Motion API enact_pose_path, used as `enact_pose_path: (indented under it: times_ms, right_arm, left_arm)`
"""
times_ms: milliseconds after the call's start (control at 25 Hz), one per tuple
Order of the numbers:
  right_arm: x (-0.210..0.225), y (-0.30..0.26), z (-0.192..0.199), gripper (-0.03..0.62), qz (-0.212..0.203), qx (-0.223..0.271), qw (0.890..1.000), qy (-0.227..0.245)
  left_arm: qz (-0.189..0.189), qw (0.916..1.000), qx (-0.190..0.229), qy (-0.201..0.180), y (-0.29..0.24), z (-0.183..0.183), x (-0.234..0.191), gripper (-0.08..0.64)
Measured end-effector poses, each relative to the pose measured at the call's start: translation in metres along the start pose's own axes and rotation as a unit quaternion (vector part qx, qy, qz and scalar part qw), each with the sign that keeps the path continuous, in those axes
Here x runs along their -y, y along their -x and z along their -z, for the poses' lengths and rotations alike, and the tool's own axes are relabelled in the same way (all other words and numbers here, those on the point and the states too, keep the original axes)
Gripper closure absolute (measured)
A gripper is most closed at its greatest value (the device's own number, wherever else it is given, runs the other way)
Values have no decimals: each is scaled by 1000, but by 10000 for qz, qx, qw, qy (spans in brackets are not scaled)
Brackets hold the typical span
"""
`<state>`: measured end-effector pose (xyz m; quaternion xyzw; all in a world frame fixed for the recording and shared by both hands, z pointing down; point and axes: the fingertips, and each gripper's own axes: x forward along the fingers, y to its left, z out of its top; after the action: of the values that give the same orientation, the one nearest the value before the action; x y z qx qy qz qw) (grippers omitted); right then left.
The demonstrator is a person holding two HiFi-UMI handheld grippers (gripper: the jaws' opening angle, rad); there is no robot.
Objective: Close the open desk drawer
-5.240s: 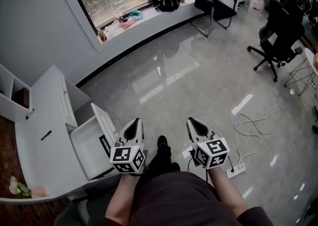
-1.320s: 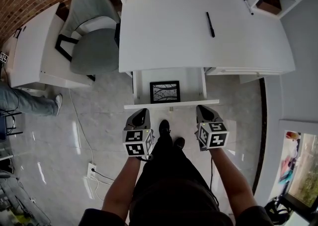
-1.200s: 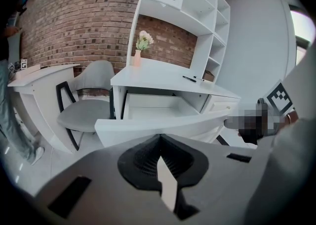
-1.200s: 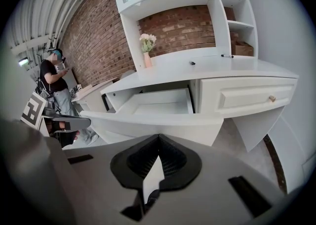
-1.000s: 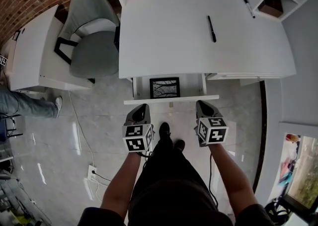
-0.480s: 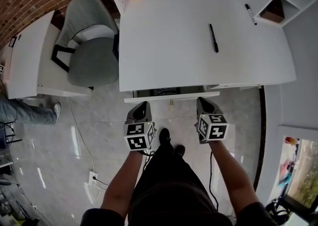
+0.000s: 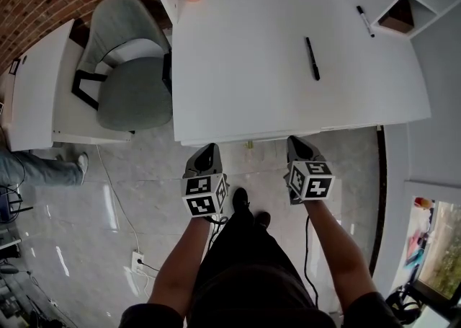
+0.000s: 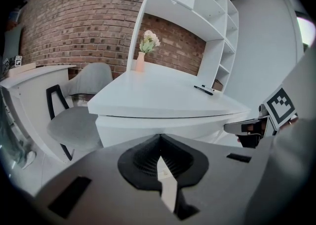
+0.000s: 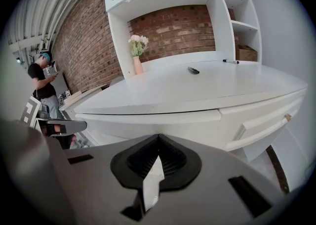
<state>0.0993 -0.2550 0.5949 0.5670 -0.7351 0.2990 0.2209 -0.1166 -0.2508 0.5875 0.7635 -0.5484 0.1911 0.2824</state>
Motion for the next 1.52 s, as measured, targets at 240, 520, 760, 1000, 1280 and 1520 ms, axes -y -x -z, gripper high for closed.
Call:
enact_pose_path:
  times_ms: [240, 520, 760, 1000, 1280, 1520]
  right_arm:
    - [2, -6, -6, 588, 72, -6, 10000, -12]
    - [1, -11, -8, 588, 20, 12, 10000, 23]
    - [0, -2, -12, 588, 32, 111, 9999, 5]
    - [1, 27, -13, 588, 144, 378, 9989, 257]
    - [-13, 75, -17, 588, -55, 864, 9962, 12]
    - [-32, 126, -23, 588, -468, 1300, 9904, -80]
  left_arm:
    - [-52, 10000, 12, 44, -7, -5, -2, 551]
    - [-41, 10000, 49, -54, -11, -8, -5, 551]
    - [40, 9998, 196, -48, -5, -11, -4, 551]
    - [258, 9982, 508, -166, 21, -22, 16, 551]
    - [418, 9955, 832, -177, 61, -25, 38, 551]
    - [507, 9919, 1131, -266, 103, -25, 63, 551]
